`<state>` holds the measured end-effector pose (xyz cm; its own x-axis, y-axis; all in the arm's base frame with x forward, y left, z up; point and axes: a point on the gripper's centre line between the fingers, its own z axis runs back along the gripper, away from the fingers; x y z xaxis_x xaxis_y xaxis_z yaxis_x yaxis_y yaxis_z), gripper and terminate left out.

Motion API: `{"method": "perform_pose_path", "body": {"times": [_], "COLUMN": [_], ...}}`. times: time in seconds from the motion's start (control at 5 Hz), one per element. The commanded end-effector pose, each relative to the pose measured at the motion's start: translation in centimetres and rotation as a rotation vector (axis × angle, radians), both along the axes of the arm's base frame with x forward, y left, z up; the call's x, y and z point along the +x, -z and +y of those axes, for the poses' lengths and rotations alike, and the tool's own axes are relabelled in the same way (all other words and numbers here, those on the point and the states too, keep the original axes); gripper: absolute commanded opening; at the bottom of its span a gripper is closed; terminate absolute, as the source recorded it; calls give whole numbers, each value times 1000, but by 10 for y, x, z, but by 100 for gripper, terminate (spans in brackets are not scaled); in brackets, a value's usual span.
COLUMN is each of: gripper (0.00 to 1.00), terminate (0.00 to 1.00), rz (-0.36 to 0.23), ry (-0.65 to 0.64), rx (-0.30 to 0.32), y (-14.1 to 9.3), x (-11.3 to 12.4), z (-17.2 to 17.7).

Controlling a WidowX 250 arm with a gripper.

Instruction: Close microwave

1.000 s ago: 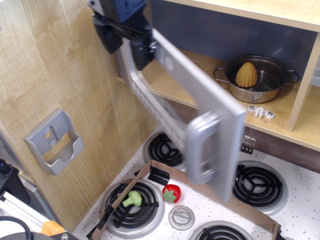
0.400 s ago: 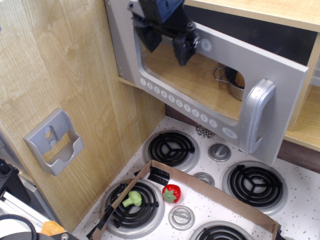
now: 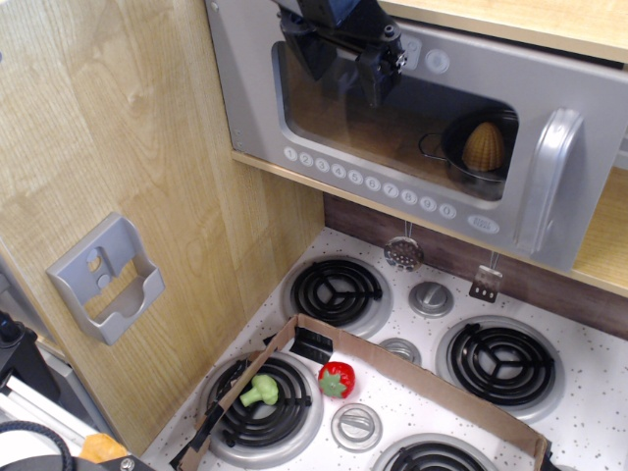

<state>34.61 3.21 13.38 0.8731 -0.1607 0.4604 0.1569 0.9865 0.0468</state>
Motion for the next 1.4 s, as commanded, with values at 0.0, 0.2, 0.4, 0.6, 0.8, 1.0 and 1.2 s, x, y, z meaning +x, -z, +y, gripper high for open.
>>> {"method": "perform_pose_path", "body": {"times": [0.0, 0.2, 0.4, 0.6, 0.8, 1.0, 1.2], "gripper": [100, 100, 100, 100, 100, 100, 100], "terminate": [0, 0, 0, 0, 0, 0, 100], "rz": [-74, -73, -73, -73, -73, -73, -73], "ry": [22, 22, 22, 22, 22, 22, 22], "rx": [18, 20, 20, 20, 20, 20, 20], "y": [-32, -33, -33, -33, -33, -33, -33], "x": [16, 16, 16, 16, 16, 16, 16], "z": [-7, -7, -7, -7, -7, -7, -7]}}
